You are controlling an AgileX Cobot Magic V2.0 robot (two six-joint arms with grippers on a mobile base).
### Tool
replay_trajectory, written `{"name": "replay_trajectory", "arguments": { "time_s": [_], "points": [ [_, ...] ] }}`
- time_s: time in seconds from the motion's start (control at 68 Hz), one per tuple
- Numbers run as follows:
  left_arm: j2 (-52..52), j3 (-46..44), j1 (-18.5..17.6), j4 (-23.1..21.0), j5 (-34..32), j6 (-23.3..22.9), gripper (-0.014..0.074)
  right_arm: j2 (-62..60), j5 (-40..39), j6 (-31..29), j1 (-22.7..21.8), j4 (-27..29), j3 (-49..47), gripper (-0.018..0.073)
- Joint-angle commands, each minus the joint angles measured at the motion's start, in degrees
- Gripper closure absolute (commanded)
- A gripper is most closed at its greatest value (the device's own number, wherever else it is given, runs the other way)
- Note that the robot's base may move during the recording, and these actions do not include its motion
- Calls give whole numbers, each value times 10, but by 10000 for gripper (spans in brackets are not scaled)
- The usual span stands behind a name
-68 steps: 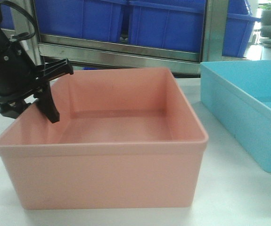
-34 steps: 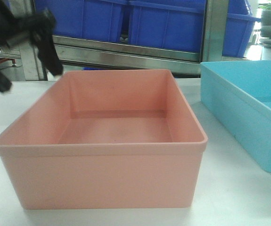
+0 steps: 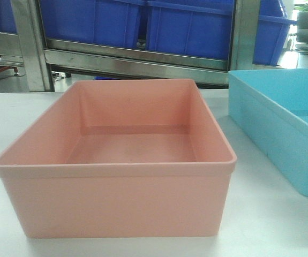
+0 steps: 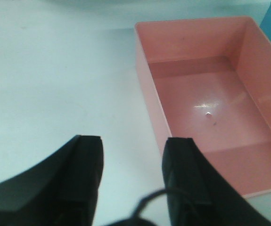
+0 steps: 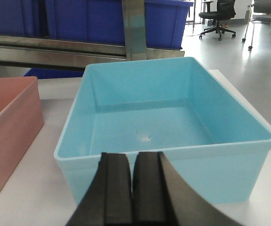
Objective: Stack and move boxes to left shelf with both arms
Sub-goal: 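Move the right gripper to the light-blue bin rim and grasp it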
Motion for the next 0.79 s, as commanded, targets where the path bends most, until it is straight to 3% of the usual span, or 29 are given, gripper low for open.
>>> {"name": "replay_trajectory", "arguments": {
  "time_s": [0.0, 0.147, 0.456, 0.544, 0.691, 0.779],
  "points": [
    [-48, 18, -3, 24, -50, 2, 473, -10, -51, -5, 1, 4, -29, 503],
    [-106, 63, -3, 28, -75, 1, 613, 28, -20, -6, 0, 4, -97, 503],
    [-113, 75, -3, 28, -112, -1, 606, 285, 66, -6, 0, 3, -355, 494],
    [-113, 75, -3, 28, -114, -1, 606, 393, 119, -6, 0, 3, -446, 389],
    [-113, 75, -3, 28, -114, -1, 606, 544, 209, -6, 0, -3, -570, 102],
    [-113, 75, -3, 28, -114, -1, 606, 617, 292, -5, -18, -3, -641, 74]
  ]
}}
